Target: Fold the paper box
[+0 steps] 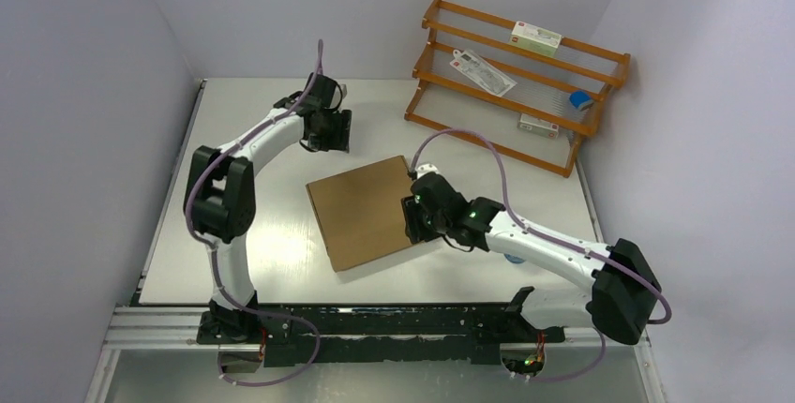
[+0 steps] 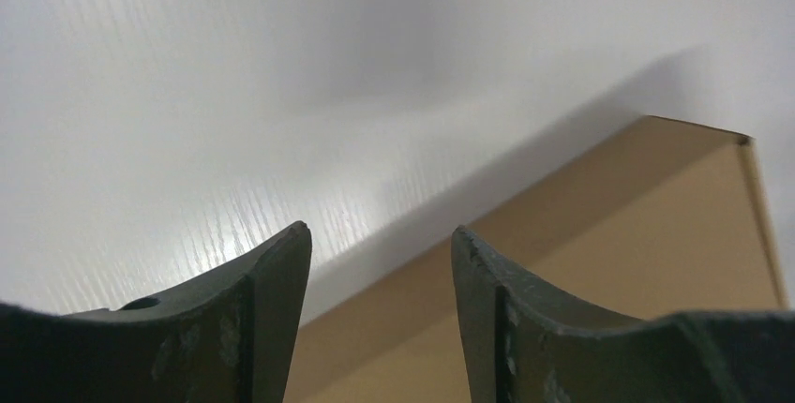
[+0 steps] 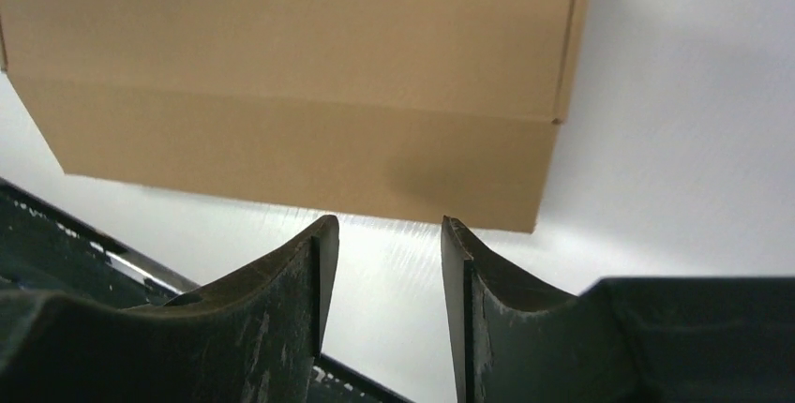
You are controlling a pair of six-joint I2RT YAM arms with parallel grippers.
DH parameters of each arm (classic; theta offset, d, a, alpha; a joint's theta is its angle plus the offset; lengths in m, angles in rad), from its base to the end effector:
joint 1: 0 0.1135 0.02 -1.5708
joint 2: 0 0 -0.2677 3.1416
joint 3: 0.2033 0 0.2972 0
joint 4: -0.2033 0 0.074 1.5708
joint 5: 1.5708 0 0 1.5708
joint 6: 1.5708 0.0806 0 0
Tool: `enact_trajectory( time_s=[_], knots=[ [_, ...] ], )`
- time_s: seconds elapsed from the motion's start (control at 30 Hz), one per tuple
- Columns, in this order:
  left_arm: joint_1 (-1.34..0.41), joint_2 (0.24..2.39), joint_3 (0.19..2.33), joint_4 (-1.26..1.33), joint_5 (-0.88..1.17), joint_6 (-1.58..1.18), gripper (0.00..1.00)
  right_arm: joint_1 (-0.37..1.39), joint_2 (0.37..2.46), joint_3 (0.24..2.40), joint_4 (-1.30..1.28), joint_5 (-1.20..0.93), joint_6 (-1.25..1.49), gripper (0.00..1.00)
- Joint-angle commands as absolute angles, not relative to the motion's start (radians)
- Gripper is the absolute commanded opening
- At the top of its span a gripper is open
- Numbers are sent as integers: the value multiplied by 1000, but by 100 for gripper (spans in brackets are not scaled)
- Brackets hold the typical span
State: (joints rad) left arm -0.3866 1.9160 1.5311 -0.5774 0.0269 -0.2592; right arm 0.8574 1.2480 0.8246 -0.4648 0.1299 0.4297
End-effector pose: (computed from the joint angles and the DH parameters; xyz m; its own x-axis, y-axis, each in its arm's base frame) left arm 0.4542 -0.1872 0.1849 -0.8348 0.0632 -0.5469 0.1833 0.9686 -0.1679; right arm 0.2187 0.2368 0.1831 -0.7517 -0.2373 -0.6153 -0.4214 0.8905 0.1714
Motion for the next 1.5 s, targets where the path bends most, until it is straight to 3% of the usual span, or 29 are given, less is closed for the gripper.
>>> enact_trajectory(
  time_s=[0.0,0.5,0.93,1.17,1.47],
  knots=[
    [-353,2000,1616,-666,110,-209,61,911,1266,771,-438,159,501,48],
    [-357,2158,1615,-735,299,-131,53,934,1383,650,-13,253,421,46],
    [-393,2198,1577,-786,340,-78,52,933,1486,619,335,195,325,47],
    [-392,2182,1563,-785,292,-100,52,910,1488,625,349,272,329,49],
    [-321,2098,1548,-739,162,-156,55,874,1395,672,145,152,291,51]
  ],
)
